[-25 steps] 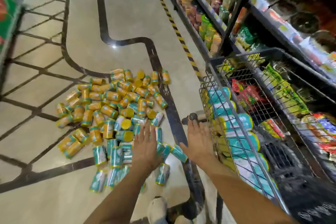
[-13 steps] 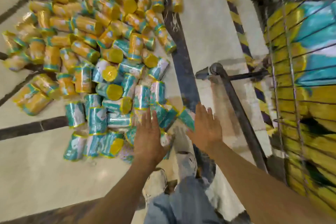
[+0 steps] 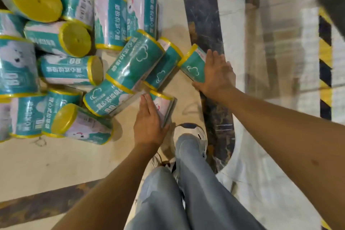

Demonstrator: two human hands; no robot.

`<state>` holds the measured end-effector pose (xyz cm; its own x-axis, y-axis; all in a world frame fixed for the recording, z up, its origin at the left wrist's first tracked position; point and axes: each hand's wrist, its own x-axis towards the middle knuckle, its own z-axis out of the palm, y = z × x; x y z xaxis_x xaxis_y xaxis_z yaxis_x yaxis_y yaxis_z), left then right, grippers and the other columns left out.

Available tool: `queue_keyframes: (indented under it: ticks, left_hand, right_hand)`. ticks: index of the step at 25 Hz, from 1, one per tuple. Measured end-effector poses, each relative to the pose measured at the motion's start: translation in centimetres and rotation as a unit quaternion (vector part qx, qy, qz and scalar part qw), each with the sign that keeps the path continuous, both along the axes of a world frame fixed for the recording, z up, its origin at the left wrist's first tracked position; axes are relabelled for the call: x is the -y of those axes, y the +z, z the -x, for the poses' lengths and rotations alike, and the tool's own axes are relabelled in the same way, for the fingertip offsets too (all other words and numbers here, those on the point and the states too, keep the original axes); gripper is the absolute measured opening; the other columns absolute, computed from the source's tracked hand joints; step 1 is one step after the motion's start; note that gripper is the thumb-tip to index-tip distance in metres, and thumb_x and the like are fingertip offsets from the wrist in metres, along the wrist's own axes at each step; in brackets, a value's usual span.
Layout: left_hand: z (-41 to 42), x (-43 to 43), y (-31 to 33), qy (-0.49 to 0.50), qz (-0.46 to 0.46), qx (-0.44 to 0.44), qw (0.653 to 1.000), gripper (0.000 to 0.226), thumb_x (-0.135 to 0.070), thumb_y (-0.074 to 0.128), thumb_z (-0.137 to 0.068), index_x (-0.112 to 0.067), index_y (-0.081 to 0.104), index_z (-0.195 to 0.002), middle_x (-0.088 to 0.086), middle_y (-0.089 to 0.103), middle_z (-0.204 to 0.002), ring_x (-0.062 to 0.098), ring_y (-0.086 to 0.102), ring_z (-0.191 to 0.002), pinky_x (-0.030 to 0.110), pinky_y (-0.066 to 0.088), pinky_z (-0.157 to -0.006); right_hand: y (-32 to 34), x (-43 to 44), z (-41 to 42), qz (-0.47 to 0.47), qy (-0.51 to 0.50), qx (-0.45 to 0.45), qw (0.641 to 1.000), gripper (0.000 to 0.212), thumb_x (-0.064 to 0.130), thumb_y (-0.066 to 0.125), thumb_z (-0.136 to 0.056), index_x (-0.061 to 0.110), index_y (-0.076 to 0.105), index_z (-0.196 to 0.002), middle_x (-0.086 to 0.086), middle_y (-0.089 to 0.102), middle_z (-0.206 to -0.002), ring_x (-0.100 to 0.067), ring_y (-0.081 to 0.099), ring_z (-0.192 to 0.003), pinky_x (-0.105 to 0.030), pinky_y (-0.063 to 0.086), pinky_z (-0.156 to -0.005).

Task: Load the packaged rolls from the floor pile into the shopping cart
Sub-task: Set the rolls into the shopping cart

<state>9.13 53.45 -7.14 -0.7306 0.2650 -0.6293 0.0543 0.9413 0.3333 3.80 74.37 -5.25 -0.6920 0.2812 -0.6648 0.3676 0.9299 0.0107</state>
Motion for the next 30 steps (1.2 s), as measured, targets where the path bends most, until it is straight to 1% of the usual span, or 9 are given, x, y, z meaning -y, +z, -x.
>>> queue_keyframes:
  ticks: [2, 4, 8, 12, 16, 20, 24, 28, 30]
  left_hand:
    - [-0.1, -0.2, -1.3, 0.046, -0.008, -0.016, 0.999, 0.103, -0.04, 0.067, -0.083, -0.004, -0.002, -0.15, 0.015, 0.01, -0.158, 0.028, 0.018, -0.144, 0.036, 0.026, -0.112]
    - [-0.1, -0.2, -1.7, 0.057, -0.002, -0.019, 0.998, 0.1, -0.038, 0.068, -0.083, -0.005, 0.002, -0.151, 0.014, 0.017, -0.157, 0.029, 0.025, -0.141, 0.036, 0.029, -0.109]
    - [0.3, -0.4, -0.3, 0.077, 0.007, 0.0, 0.997, 0.098, -0.033, 0.069, -0.082, -0.007, 0.005, -0.151, 0.012, 0.025, -0.153, 0.031, 0.034, -0.135, 0.039, 0.036, -0.103]
    - [1.4, -0.8, 6.2, 0.095, -0.003, -0.001, 0.996, 0.1, -0.034, 0.07, -0.081, -0.007, 0.004, -0.151, 0.013, 0.03, -0.15, 0.033, 0.041, -0.129, 0.04, 0.041, -0.096]
    - [3.8, -0.5, 15.9, 0.112, -0.009, -0.025, 0.993, 0.101, -0.037, 0.069, -0.083, -0.005, 0.001, -0.15, 0.014, 0.028, -0.151, 0.033, 0.039, -0.13, 0.039, 0.037, -0.097]
    - [6.4, -0.1, 29.3, 0.163, -0.039, -0.059, 0.984, 0.102, -0.038, 0.069, -0.083, -0.003, 0.0, -0.15, 0.015, 0.026, -0.153, 0.032, 0.036, -0.134, 0.037, 0.033, -0.1]
    - [10.6, 0.9, 42.3, 0.19, -0.087, -0.129, 0.969, 0.1, -0.036, 0.073, -0.079, -0.003, 0.01, -0.15, 0.019, 0.043, -0.142, 0.035, 0.046, -0.124, 0.04, 0.038, -0.093]
    - [16.0, 0.5, 57.1, 0.196, -0.144, -0.223, 0.944, 0.095, -0.037, 0.076, -0.075, -0.002, 0.022, -0.145, 0.02, 0.047, -0.138, 0.037, 0.048, -0.122, 0.042, 0.041, -0.093]
    - [17.8, -0.5, 64.3, 0.185, -0.179, -0.261, 0.93, 0.089, -0.037, 0.076, -0.074, -0.002, 0.028, -0.141, 0.019, 0.049, -0.136, 0.038, 0.049, -0.12, 0.041, 0.043, -0.091]
  right_hand:
    - [-1.6, 0.1, 0.1, 0.003, -0.017, -0.016, 1.0, 0.102, 0.046, 0.066, -0.084, 0.004, 0.001, -0.151, -0.019, 0.02, -0.153, -0.035, 0.026, -0.139, -0.043, 0.029, -0.109]
    - [-2.0, 0.5, 0.1, 0.003, -0.034, -0.038, 0.999, 0.098, 0.039, 0.07, -0.083, 0.005, 0.008, -0.15, -0.018, 0.032, -0.145, -0.033, 0.037, -0.13, -0.042, 0.039, -0.1]
    - [-0.2, 2.1, -0.5, 0.001, -0.056, -0.049, 0.997, 0.086, 0.034, 0.074, -0.08, 0.005, 0.022, -0.142, -0.017, 0.041, -0.137, -0.035, 0.047, -0.122, -0.042, 0.044, -0.093]
    - [5.7, 4.3, -1.6, 0.031, -0.077, -0.049, 0.995, 0.082, 0.038, 0.073, -0.08, 0.004, 0.026, -0.139, -0.018, 0.045, -0.133, -0.036, 0.05, -0.119, -0.041, 0.045, -0.092]
    - [15.5, 6.1, -0.9, 0.032, -0.104, -0.067, 0.992, 0.079, 0.037, 0.069, -0.084, 0.006, 0.024, -0.141, -0.016, 0.046, -0.134, -0.035, 0.052, -0.12, -0.04, 0.046, -0.091]
    - [29.1, 8.1, 1.0, 0.042, -0.133, -0.118, 0.983, 0.08, 0.039, 0.069, -0.085, 0.005, 0.024, -0.142, -0.015, 0.047, -0.133, -0.034, 0.052, -0.119, -0.039, 0.046, -0.089]
    - [42.8, 9.2, 4.2, 0.051, -0.166, -0.171, 0.97, 0.076, 0.041, 0.07, -0.082, 0.009, 0.029, -0.138, -0.012, 0.05, -0.132, -0.033, 0.054, -0.119, -0.038, 0.047, -0.089]
    - [57.9, 9.0, 7.4, 0.041, -0.177, -0.277, 0.944, 0.078, 0.046, 0.068, -0.082, 0.007, 0.029, -0.136, -0.012, 0.05, -0.13, -0.032, 0.053, -0.119, -0.038, 0.046, -0.089]
    - [64.8, 8.9, 8.1, 0.043, -0.194, -0.34, 0.919, 0.076, 0.047, 0.068, -0.082, 0.006, 0.03, -0.133, -0.012, 0.051, -0.13, -0.033, 0.054, -0.117, -0.038, 0.046, -0.088]
